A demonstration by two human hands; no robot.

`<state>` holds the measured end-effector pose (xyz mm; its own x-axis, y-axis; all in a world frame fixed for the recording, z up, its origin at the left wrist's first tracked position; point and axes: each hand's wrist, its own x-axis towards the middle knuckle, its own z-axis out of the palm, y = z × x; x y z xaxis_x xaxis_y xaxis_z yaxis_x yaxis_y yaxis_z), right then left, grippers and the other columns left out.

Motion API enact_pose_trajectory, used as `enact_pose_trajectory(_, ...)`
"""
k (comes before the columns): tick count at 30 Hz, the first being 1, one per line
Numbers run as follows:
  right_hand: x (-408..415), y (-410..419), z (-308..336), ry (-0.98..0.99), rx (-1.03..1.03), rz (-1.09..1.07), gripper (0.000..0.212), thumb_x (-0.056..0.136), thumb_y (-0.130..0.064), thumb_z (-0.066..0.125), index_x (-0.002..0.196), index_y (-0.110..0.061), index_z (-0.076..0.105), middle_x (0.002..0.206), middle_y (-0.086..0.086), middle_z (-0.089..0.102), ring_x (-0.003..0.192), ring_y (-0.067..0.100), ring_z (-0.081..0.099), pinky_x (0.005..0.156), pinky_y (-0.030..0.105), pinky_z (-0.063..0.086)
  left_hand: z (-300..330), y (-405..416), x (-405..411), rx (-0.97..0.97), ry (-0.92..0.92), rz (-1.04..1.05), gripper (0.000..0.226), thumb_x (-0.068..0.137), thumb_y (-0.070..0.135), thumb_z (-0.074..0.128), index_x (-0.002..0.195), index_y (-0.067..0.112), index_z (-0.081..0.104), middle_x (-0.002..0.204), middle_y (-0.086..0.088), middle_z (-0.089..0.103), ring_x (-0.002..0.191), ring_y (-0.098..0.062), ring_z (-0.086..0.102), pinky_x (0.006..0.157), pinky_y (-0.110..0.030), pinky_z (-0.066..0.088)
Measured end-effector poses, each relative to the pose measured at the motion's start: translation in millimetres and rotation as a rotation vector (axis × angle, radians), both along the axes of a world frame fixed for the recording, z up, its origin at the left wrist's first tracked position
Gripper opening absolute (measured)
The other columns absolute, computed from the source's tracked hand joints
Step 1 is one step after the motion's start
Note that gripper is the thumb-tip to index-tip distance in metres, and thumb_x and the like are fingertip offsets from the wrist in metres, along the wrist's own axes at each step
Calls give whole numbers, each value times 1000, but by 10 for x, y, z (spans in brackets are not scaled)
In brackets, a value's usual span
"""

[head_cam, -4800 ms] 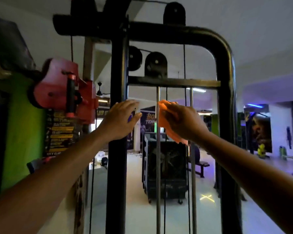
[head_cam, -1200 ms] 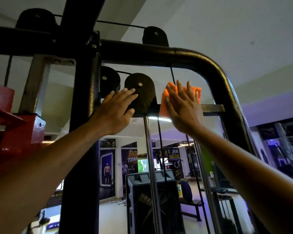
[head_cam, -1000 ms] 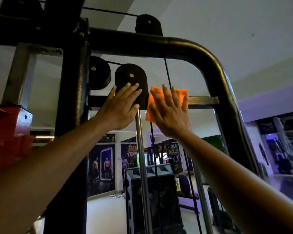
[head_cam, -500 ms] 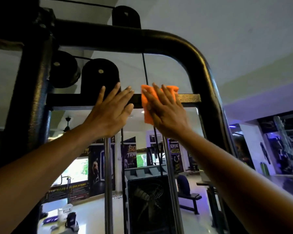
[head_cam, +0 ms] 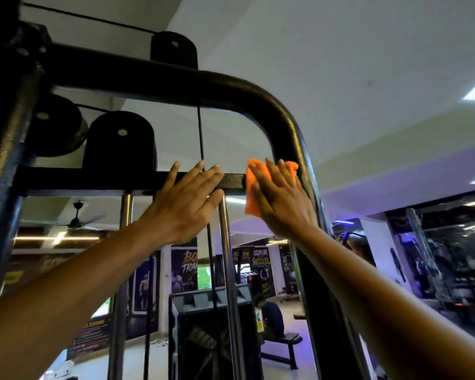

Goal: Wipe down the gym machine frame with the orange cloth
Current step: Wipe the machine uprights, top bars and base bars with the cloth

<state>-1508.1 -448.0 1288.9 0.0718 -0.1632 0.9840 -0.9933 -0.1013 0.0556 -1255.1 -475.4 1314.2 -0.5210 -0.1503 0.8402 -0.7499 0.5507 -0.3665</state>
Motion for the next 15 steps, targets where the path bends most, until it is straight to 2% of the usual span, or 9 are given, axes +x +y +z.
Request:
enact_pose_trajectory(2, -58, 26, 35, -80, -10, -37, 62, 114, -66, 9, 172, -46, 5, 181, -9, -4, 166, 18, -16, 136, 55, 1, -25, 25, -92, -17, -30, -9, 74, 104, 61, 3, 173, 34, 10, 179, 17, -1, 164, -4, -12, 130, -49, -19)
enact_pose_trajectory(5, 144, 38, 15, -55, 14, 25, 64, 114, -65, 14, 173, -41, 7, 182, -8, 2, 166, 18, -11, 136, 51, 1, -56, 12, -208, -52, -40, -3, 73, 105, 59, 1, 173, 31, 9, 180, 14, -1, 164, -6, -12, 130, -51, -19)
enact_pose_trajectory(9, -3, 314, 25, 12, 61, -4, 57, 116, -53, 30, 171, -36, 28, 176, -4, 32, 167, 23, 16, 125, 62, 36, -60, 38, -317, -22, -30, -37, 75, 104, 59, 4, 172, 29, 14, 180, 11, 6, 166, -9, -7, 131, -53, -17)
enact_pose_trajectory(12, -273, 521, 86, 64, 146, -85, 51, 116, -50, 35, 165, -35, 42, 172, -2, 41, 162, 29, 31, 116, 63, 48, -74, 69, -416, 2, -5, -86, 74, 104, 58, 8, 170, 27, 23, 180, 7, 12, 166, -12, -3, 131, -55, -15)
enact_pose_trajectory(13, -360, 597, 89, 63, 132, -77, 51, 116, -53, 34, 164, -37, 43, 169, -1, 47, 156, 32, 41, 110, 62, 53, -89, 66, -455, 8, 1, -96, 74, 104, 58, 8, 170, 27, 25, 180, 6, 13, 166, -12, -2, 131, -55, -15)
enact_pose_trajectory(15, -510, 729, 94, 18, 38, -19, 49, 116, -54, 35, 159, -36, 49, 148, 2, 62, 133, 36, 59, 95, 54, 61, -112, 85, -548, 13, -28, -105, 71, 106, 58, 10, 169, 27, 27, 180, 4, 14, 166, -13, 0, 132, -54, -14)
